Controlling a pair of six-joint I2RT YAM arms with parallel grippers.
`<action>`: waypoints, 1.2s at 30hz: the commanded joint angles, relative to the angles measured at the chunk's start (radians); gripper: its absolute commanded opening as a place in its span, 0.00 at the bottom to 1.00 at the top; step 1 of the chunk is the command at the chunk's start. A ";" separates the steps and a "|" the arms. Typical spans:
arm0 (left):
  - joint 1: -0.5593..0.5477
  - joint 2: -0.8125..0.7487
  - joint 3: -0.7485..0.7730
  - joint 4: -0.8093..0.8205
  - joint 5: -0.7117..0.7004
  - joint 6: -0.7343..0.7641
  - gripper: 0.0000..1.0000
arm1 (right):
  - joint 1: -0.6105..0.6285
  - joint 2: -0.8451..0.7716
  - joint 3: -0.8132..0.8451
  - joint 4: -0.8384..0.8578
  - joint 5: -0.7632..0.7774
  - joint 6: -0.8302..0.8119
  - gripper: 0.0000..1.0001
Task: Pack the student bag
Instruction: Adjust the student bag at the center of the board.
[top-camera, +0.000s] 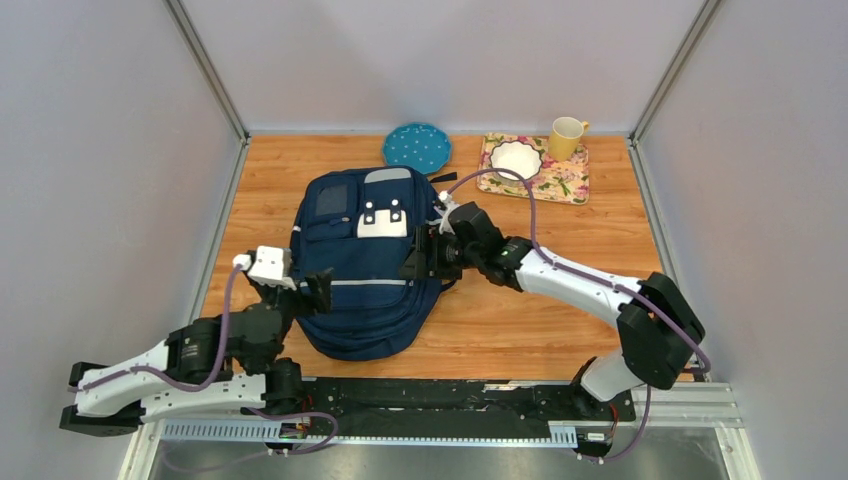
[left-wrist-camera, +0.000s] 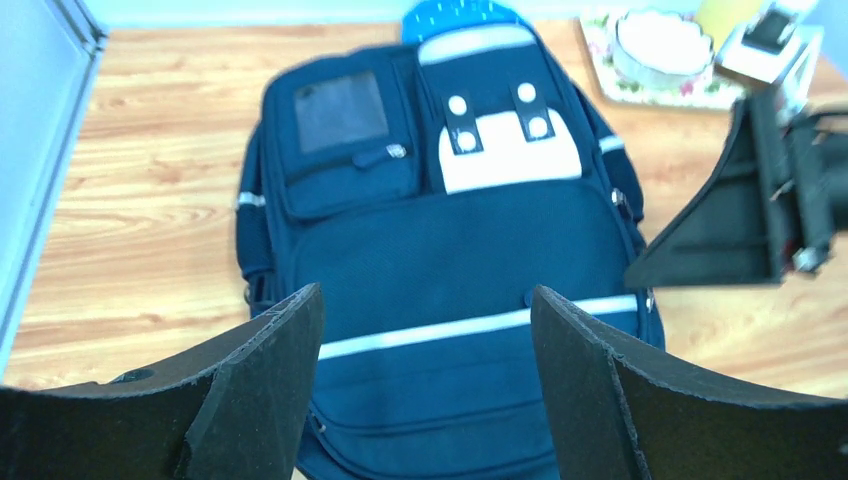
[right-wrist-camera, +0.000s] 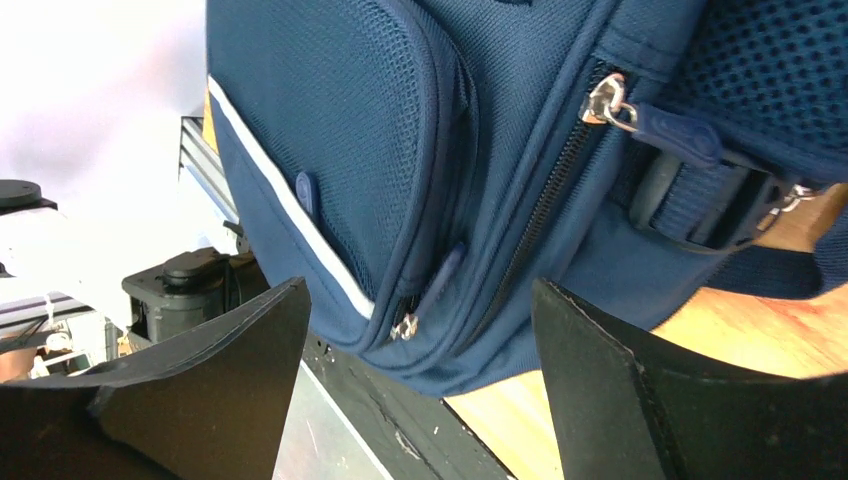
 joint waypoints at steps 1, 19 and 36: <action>0.002 -0.032 0.072 0.087 -0.071 0.151 0.82 | 0.020 0.059 0.069 0.063 0.091 0.062 0.84; 0.507 0.395 0.124 0.332 0.630 0.337 0.84 | 0.025 -0.011 0.018 0.020 0.163 0.052 0.85; 1.766 0.432 -0.326 0.664 1.634 -0.016 0.84 | 0.022 -0.023 0.064 -0.046 0.188 0.013 0.85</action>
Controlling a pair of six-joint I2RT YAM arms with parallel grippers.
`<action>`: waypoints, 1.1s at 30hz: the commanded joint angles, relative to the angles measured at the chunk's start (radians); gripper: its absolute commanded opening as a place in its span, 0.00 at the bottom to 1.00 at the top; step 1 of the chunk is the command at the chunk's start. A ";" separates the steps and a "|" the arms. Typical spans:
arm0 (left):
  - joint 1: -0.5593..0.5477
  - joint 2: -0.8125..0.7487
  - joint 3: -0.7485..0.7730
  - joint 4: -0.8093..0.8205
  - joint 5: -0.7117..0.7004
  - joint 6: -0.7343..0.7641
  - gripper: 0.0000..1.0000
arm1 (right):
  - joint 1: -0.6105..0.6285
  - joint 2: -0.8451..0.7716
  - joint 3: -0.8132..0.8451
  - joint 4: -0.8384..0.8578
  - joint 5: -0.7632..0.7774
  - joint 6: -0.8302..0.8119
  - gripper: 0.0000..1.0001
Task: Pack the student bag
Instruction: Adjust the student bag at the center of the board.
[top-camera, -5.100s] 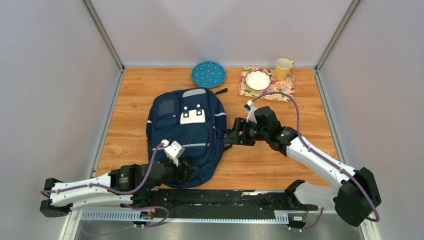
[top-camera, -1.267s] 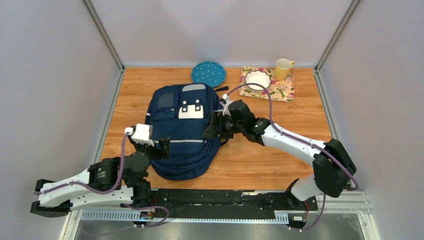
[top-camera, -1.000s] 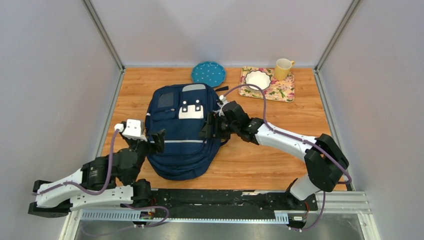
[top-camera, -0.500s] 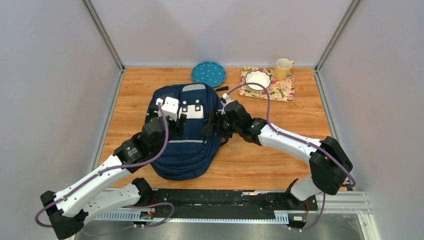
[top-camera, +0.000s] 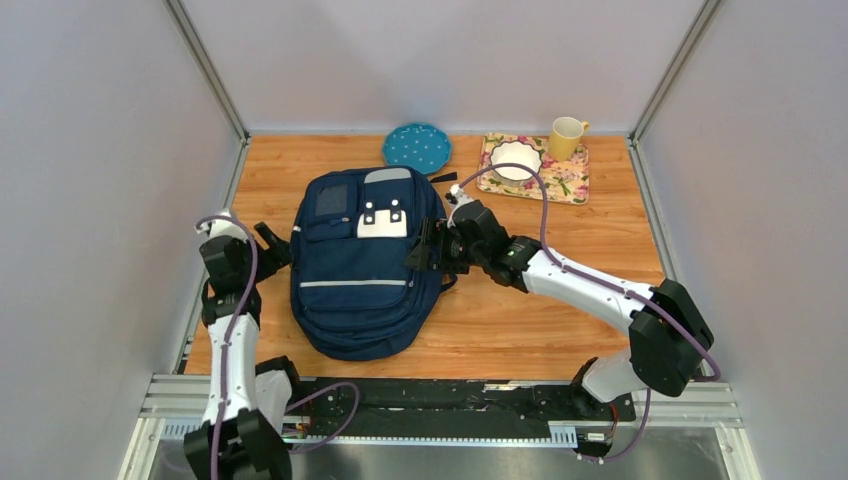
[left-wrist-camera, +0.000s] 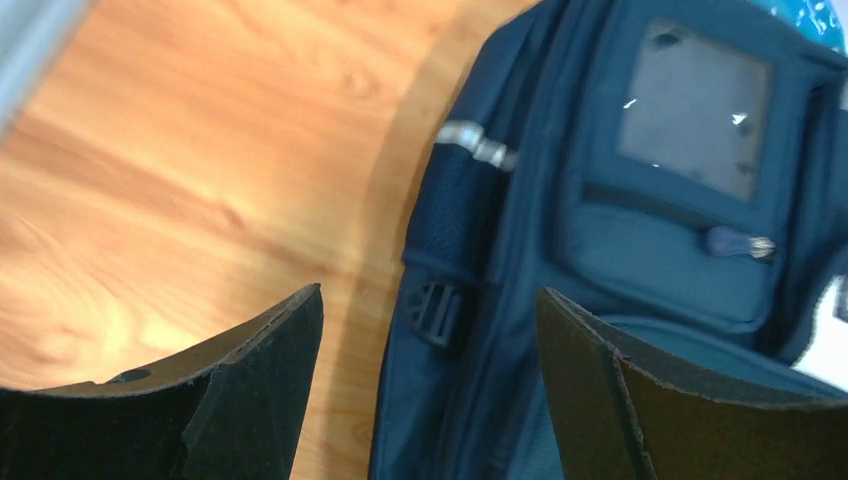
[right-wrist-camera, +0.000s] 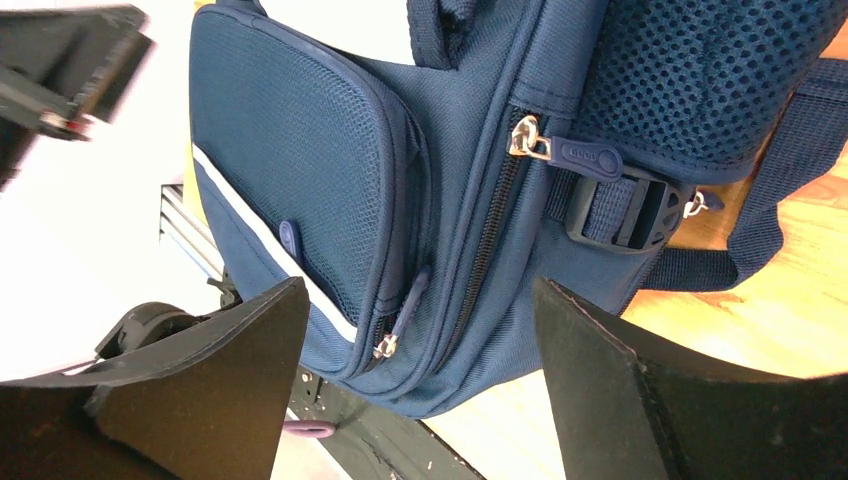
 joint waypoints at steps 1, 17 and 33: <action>0.130 0.055 -0.150 0.210 0.409 -0.180 0.84 | -0.004 -0.001 0.050 -0.025 0.025 -0.036 0.86; -0.353 0.245 -0.220 0.422 0.463 -0.189 0.84 | -0.077 0.050 -0.143 0.092 -0.022 0.026 0.73; -0.510 0.002 -0.128 0.093 0.066 -0.084 0.85 | -0.128 -0.429 -0.210 -0.158 0.248 -0.140 0.90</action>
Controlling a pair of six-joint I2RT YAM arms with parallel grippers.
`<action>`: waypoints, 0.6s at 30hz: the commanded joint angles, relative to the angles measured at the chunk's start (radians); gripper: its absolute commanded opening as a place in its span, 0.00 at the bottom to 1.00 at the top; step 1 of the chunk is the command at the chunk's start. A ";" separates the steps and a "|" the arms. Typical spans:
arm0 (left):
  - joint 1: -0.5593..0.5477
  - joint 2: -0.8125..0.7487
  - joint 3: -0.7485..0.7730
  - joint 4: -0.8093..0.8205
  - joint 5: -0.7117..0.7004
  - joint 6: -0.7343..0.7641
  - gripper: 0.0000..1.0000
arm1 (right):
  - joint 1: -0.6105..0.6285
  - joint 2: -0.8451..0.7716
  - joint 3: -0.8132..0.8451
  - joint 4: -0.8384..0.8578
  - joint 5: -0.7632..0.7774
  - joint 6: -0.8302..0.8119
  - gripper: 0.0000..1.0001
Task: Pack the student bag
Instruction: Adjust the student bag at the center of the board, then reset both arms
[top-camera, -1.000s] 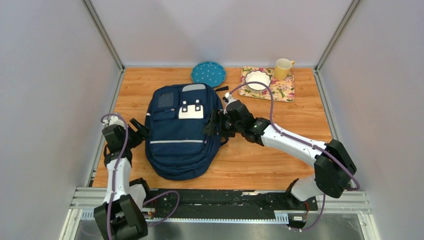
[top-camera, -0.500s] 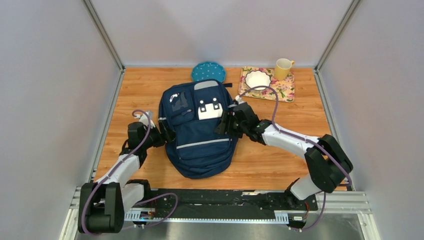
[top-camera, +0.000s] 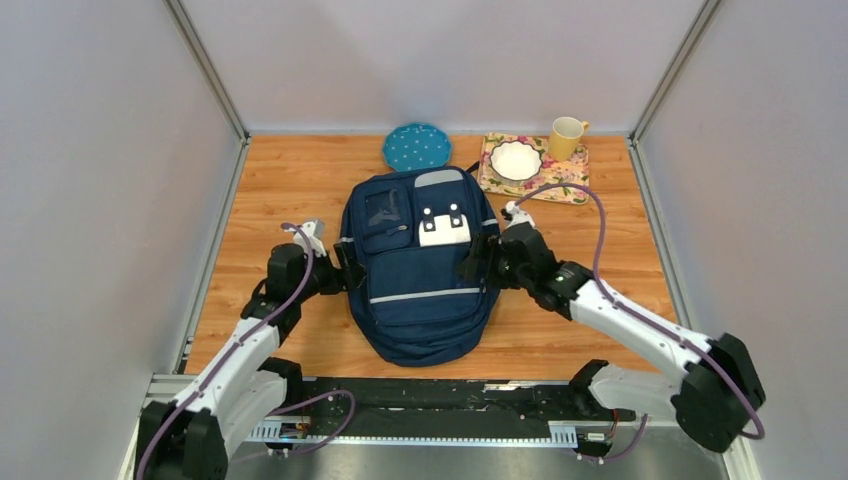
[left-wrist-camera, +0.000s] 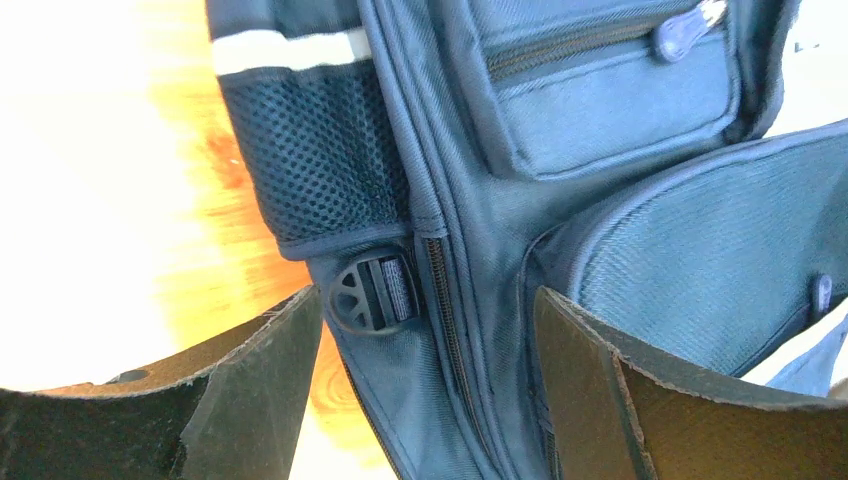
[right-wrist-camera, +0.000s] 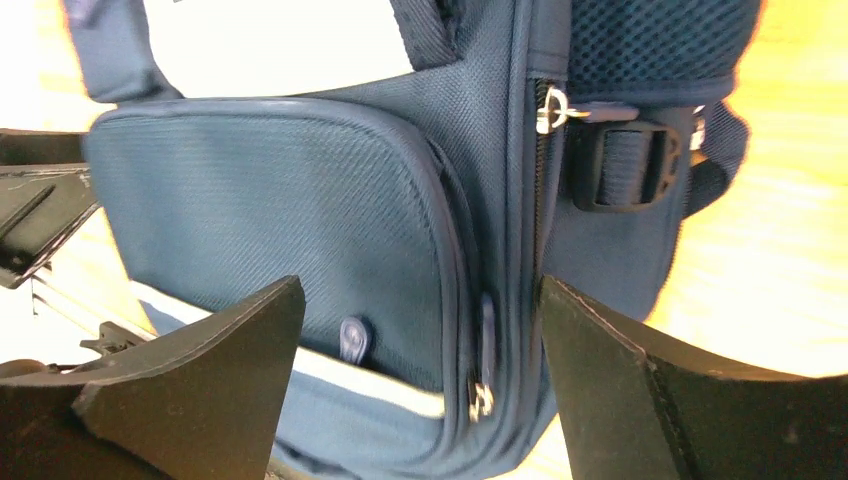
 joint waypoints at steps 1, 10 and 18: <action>-0.014 -0.137 0.075 -0.161 -0.134 0.084 0.84 | -0.024 -0.196 0.062 -0.063 0.120 -0.116 0.90; -0.014 -0.273 0.164 -0.391 -0.310 0.141 0.85 | -0.084 -0.469 0.089 -0.202 0.367 -0.252 1.00; -0.014 -0.322 0.216 -0.454 -0.367 0.170 0.85 | -0.165 -0.460 0.152 -0.365 0.478 -0.247 1.00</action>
